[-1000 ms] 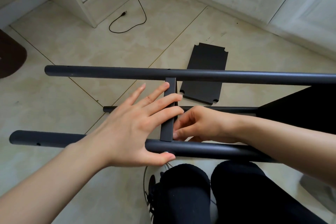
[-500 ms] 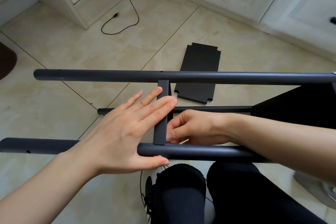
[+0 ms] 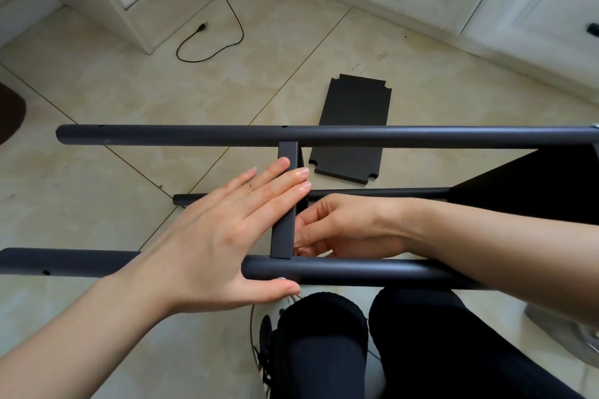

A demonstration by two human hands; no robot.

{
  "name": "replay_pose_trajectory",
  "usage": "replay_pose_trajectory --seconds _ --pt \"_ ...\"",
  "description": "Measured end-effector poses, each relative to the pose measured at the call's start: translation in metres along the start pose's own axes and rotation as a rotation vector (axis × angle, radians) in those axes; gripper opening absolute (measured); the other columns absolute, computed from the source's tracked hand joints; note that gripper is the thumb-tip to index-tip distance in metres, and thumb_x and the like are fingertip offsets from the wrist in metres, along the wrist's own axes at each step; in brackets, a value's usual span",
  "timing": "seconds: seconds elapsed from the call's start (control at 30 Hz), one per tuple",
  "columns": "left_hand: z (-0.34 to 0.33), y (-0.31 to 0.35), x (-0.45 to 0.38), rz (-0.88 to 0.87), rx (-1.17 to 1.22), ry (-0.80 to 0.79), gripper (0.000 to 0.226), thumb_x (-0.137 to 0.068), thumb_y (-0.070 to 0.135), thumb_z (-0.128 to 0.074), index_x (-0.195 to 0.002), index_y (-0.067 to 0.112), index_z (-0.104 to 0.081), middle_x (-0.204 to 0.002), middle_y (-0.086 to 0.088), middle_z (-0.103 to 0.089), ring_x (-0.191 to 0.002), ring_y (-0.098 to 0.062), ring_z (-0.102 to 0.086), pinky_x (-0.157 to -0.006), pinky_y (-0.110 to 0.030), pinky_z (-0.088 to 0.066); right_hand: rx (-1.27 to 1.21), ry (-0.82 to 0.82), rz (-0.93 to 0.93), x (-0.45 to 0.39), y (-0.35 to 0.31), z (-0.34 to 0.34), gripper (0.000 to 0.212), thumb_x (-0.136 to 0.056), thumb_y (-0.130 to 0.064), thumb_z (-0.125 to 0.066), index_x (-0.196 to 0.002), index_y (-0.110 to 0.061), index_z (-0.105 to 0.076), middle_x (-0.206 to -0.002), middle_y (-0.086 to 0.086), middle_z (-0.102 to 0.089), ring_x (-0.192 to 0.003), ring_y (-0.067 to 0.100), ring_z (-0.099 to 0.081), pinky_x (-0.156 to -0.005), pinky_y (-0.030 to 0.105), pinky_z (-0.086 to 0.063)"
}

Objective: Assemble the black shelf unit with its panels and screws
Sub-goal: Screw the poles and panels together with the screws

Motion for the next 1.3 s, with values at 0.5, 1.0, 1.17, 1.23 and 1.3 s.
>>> replay_pose_trajectory --seconds 0.5,1.0,1.17,1.23,1.3 --pt "0.000 -0.001 0.000 0.010 0.034 0.005 0.097 -0.085 0.074 -0.055 -0.157 0.014 -0.030 -0.166 0.008 -0.020 -0.155 -0.015 -0.014 -0.121 -0.035 -0.022 0.219 0.066 -0.020 0.002 -0.001 0.002 0.015 -0.097 -0.010 -0.060 -0.083 -0.009 -0.067 -0.080 0.006 -0.061 -0.075 0.016 -0.050 -0.072 0.030 -0.040" --pt "0.000 -0.002 0.000 0.014 0.074 -0.008 0.098 -0.083 0.073 -0.058 -0.158 0.017 -0.029 -0.167 0.012 -0.016 -0.154 -0.011 -0.012 -0.118 -0.020 -0.021 0.240 0.092 -0.028 -0.001 0.002 0.005 0.023 -0.100 -0.015 -0.055 -0.109 0.004 -0.065 -0.081 0.005 -0.060 -0.075 0.015 -0.049 -0.083 0.038 -0.037" --pt "0.001 -0.001 -0.001 0.010 0.069 0.006 0.098 -0.082 0.073 -0.060 -0.157 0.016 -0.031 -0.166 0.011 -0.019 -0.154 -0.012 -0.014 -0.121 -0.029 -0.020 0.225 0.093 -0.025 -0.002 0.003 0.003 0.020 -0.101 -0.016 -0.053 -0.098 -0.001 -0.066 -0.080 0.007 -0.060 -0.072 0.015 -0.050 -0.080 0.035 -0.041" --pt "0.001 -0.001 -0.001 0.012 0.064 0.010 0.098 -0.082 0.073 -0.060 -0.157 0.016 -0.032 -0.166 0.010 -0.020 -0.154 -0.013 -0.014 -0.122 -0.035 -0.020 0.200 0.062 -0.029 -0.001 0.002 0.003 0.019 -0.100 -0.014 -0.054 -0.089 -0.005 -0.066 -0.081 0.007 -0.061 -0.075 0.016 -0.051 -0.080 0.035 -0.041" --pt "0.001 -0.001 -0.001 0.016 0.064 0.010 0.098 -0.082 0.073 -0.060 -0.156 0.016 -0.032 -0.166 0.011 -0.021 -0.154 -0.013 -0.015 -0.122 -0.037 -0.021 0.192 0.055 -0.038 -0.001 0.002 0.005 0.016 -0.098 -0.013 -0.056 -0.088 -0.006 -0.066 -0.078 0.006 -0.060 -0.074 0.015 -0.051 -0.080 0.035 -0.040"
Point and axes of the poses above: each hand's wrist, its own x-axis away from the middle knuckle, its own z-axis out of the back of the hand, y = z × x, the point moved 6 cm from there along -x, towards the middle knuckle
